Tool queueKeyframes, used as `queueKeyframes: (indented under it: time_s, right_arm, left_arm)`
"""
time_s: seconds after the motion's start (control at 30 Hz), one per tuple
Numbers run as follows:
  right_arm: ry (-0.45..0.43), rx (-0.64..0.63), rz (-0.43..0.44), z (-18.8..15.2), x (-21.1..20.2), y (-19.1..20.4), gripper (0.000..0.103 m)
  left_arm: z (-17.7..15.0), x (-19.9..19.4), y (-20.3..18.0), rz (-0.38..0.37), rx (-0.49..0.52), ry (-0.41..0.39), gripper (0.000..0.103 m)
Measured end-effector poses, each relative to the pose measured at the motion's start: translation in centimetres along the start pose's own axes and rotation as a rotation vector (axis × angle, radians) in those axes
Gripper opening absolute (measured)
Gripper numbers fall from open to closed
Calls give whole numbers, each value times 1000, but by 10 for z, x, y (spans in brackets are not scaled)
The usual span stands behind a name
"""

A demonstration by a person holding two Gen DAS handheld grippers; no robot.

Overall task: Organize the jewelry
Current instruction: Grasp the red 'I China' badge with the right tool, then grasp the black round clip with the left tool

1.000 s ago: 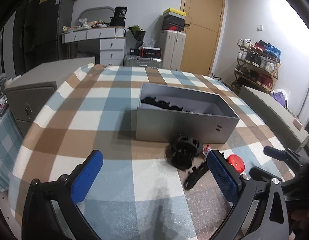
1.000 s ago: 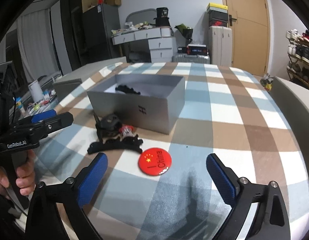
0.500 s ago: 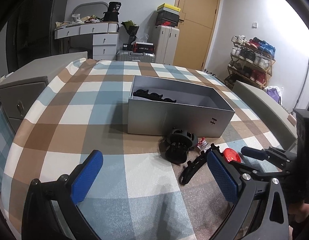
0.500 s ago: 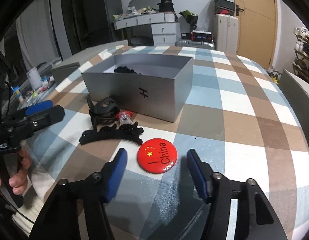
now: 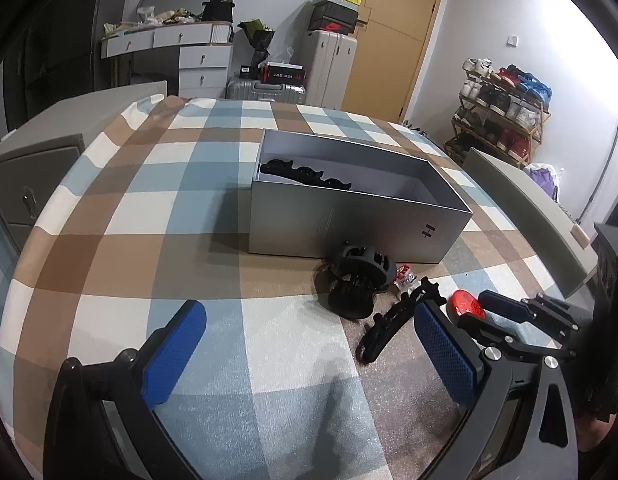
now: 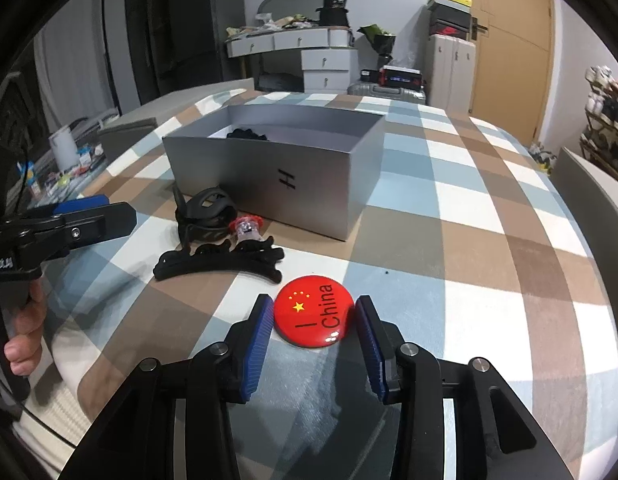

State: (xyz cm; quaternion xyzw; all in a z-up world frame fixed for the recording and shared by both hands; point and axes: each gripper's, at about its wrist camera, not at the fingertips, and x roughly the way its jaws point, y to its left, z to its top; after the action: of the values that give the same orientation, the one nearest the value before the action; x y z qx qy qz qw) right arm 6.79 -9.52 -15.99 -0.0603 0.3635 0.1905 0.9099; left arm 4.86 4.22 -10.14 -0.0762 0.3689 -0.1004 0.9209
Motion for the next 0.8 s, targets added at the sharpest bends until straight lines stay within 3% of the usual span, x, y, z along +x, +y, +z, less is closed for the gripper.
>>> queueKeyframes:
  time_s: [0.63, 0.8]
  right_arm:
    - [-94, 66, 39, 3, -27, -14, 41]
    - [-97, 76, 49, 3, -26, -16, 41]
  left_arm:
    - [22, 26, -12, -111, 37, 71, 101]
    - [23, 31, -16, -139, 53, 93, 86]
